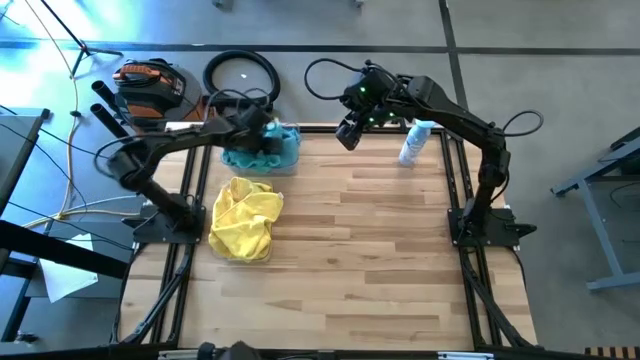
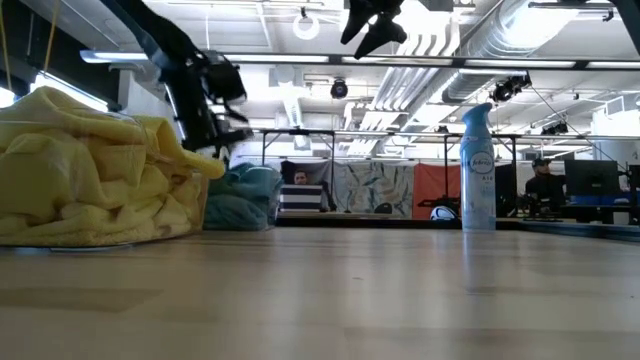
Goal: Sort microfiber towel by color & place in baskets
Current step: Put the blue towel into the top transparent bin, then return to Home Position
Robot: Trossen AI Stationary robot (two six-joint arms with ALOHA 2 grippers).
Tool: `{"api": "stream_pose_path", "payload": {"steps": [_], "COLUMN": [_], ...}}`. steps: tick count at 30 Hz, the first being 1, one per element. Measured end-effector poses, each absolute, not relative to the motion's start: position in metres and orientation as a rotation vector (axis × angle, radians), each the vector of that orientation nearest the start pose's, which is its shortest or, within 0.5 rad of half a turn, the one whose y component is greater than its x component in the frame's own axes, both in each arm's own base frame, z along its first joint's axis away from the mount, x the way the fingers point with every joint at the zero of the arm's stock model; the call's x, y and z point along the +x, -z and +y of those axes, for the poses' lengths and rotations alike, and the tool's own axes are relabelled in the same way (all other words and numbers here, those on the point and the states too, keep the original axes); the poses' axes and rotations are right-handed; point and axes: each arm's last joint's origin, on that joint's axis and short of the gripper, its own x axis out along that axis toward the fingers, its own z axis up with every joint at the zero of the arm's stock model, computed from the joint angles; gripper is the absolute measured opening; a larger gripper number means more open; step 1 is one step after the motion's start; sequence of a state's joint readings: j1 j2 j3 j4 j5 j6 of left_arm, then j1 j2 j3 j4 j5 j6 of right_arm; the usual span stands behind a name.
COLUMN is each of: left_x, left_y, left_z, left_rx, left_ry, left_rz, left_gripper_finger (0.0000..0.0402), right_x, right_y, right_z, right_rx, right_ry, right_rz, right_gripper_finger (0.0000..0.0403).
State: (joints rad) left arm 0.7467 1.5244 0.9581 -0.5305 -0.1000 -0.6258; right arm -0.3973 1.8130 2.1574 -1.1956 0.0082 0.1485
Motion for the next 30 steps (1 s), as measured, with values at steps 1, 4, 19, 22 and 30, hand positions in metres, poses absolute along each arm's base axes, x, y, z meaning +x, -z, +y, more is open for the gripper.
{"api": "stream_pose_path", "payload": {"steps": [1, 4, 19, 22, 30], "left_x": [0.214, 0.220, 0.208, 0.199, 0.176], "left_y": [-0.192, -0.173, -0.209, -0.233, -0.282], "left_z": [0.202, 0.206, 0.190, 0.182, 0.161], "left_rx": [-0.894, -0.915, -0.919, -0.901, -0.764], "left_ry": [-1.087, -1.083, -1.064, -1.049, -0.975], "left_rz": [0.835, 0.900, 0.808, 0.730, 0.554], "left_gripper_finger": [0.0161, 0.0161, 0.0161, 0.0161, 0.0161], "right_x": [0.329, 0.329, 0.329, 0.328, 0.328], "right_y": [-0.426, -0.426, -0.426, -0.426, -0.426], "right_z": [-0.139, -0.139, -0.140, -0.140, -0.142], "right_rx": [0.308, 0.311, 0.282, 0.272, 0.265], "right_ry": [0.445, 0.447, 0.493, 0.515, 0.589], "right_rz": [0.812, 0.811, 0.820, 0.820, 0.815], "right_gripper_finger": [0.0242, 0.0242, 0.0242, 0.0242, 0.0242]}}
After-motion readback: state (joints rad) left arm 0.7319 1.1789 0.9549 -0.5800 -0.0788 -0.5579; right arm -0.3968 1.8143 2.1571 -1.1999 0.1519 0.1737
